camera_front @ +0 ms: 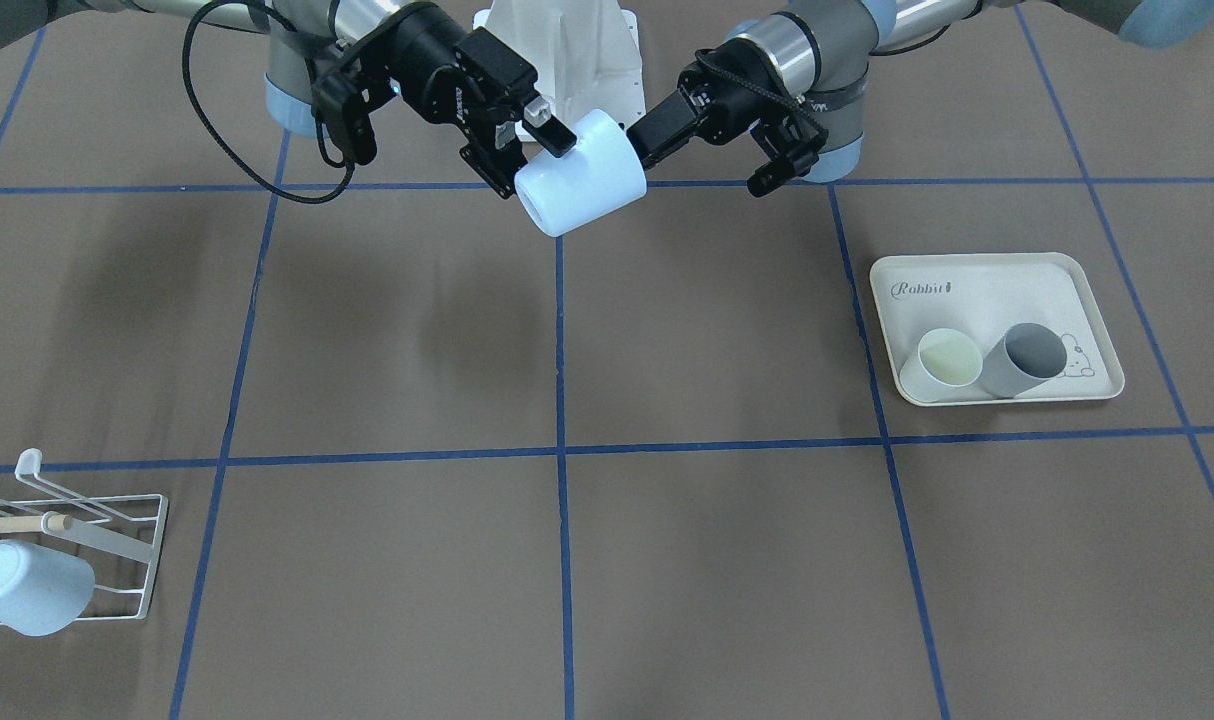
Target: Transfer IKEA cup to right arm and place on rack
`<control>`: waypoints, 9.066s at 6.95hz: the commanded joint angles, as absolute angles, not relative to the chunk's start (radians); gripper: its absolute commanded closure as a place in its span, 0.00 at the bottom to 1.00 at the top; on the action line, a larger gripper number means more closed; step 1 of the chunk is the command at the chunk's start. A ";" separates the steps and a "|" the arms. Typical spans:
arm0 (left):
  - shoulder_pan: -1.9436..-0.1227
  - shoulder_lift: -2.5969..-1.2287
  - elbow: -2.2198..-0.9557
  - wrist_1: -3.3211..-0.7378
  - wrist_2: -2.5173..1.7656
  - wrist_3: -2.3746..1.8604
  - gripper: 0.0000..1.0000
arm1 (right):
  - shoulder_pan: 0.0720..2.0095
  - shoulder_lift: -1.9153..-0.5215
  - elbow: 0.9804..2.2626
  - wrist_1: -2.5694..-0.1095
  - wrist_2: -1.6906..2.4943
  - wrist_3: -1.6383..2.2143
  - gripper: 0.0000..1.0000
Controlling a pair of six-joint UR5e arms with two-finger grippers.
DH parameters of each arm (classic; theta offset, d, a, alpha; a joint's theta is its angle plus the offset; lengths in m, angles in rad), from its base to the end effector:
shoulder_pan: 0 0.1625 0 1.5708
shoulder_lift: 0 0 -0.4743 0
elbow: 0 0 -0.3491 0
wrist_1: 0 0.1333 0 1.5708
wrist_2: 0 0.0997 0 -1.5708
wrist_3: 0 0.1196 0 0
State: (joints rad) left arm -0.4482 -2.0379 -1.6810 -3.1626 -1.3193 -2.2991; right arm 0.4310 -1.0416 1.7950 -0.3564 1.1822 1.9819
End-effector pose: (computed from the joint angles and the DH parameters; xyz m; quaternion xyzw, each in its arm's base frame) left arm 0.4211 -0.3834 0.2478 -0.0644 0.8767 -0.3495 0.3242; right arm -0.4320 -0.3952 0.1984 0.1150 -0.8159 0.3688 0.4302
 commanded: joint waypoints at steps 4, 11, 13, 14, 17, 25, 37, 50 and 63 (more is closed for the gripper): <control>-0.427 -2.043 -1.686 -3.165 -1.310 -2.298 1.00 | 0.433 -1.042 1.795 -0.354 1.181 1.982 0.00; -0.414 -2.045 -1.687 -3.166 -1.310 -2.298 1.00 | 0.433 -1.042 1.786 -0.353 1.181 1.980 0.01; -0.404 -2.048 -1.687 -3.165 -1.302 -2.298 1.00 | 0.433 -1.042 1.787 -0.353 1.181 1.983 0.44; -0.400 -2.049 -1.687 -3.166 -1.298 -2.299 0.70 | 0.433 -1.042 1.779 -0.353 1.183 1.982 0.94; -0.407 -2.042 -1.692 -3.166 -1.298 -2.199 0.00 | 0.433 -1.042 1.776 -0.351 1.184 1.980 1.00; -0.423 -1.971 -1.733 -3.155 -1.299 -1.915 0.00 | 0.670 -1.058 1.769 -0.535 1.186 1.737 1.00; -0.520 -1.873 -1.968 -2.539 -1.341 -1.713 0.00 | 0.930 -1.697 1.873 -0.653 1.020 0.908 1.00; -1.135 -1.589 -2.049 -1.974 -2.132 -0.979 0.00 | 0.942 -1.597 1.542 -0.338 1.025 0.870 1.00; -1.173 -1.563 -2.045 -1.965 -2.164 -0.913 0.00 | 0.936 -1.545 1.439 -0.336 1.025 0.870 1.00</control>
